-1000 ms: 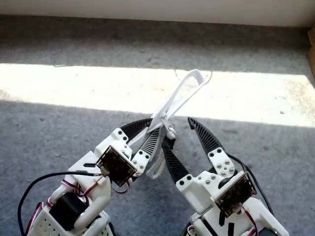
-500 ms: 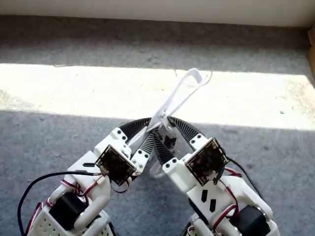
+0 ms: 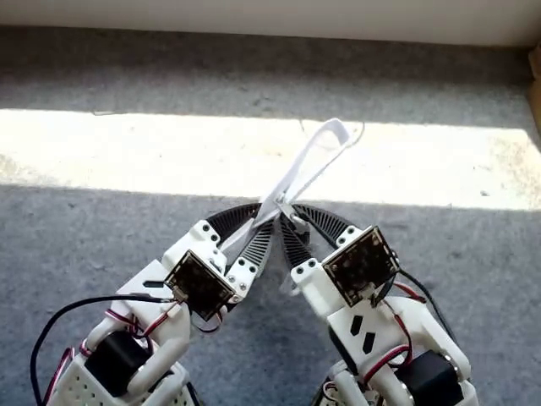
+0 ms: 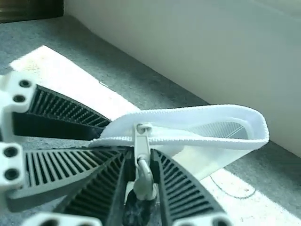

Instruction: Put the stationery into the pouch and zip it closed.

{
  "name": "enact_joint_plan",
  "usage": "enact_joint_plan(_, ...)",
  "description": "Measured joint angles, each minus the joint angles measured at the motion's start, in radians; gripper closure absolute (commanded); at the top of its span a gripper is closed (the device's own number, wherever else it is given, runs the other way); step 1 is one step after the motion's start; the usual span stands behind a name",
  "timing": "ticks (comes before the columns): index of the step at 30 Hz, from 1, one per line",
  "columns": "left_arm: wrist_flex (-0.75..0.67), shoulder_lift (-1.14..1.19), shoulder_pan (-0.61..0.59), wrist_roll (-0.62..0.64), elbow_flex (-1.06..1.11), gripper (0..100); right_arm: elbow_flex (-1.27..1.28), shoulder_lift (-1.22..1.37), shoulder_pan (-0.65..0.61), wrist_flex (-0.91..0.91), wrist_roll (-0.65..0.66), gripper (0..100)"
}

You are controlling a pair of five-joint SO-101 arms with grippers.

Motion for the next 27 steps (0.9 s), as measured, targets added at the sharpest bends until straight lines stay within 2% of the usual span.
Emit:
enact_joint_plan(8,0.0,0.0,0.002,0.0,0.0,99,-0.074,0.009,0.002,0.0,-0.002,99.1)
enact_joint_plan(14,0.0,-0.002,-0.002,0.0,0.0,99,-0.077,0.02,0.006,-0.049,-0.055,99.1)
enact_joint_plan(21,-0.005,-0.002,-0.003,-0.002,0.0,99,-0.075,0.028,0.107,-0.124,-0.123,99.1)
enact_joint_plan(27,0.037,-0.021,0.003,-0.008,-0.002,99,-0.075,0.041,0.132,-0.161,-0.13,99.1)
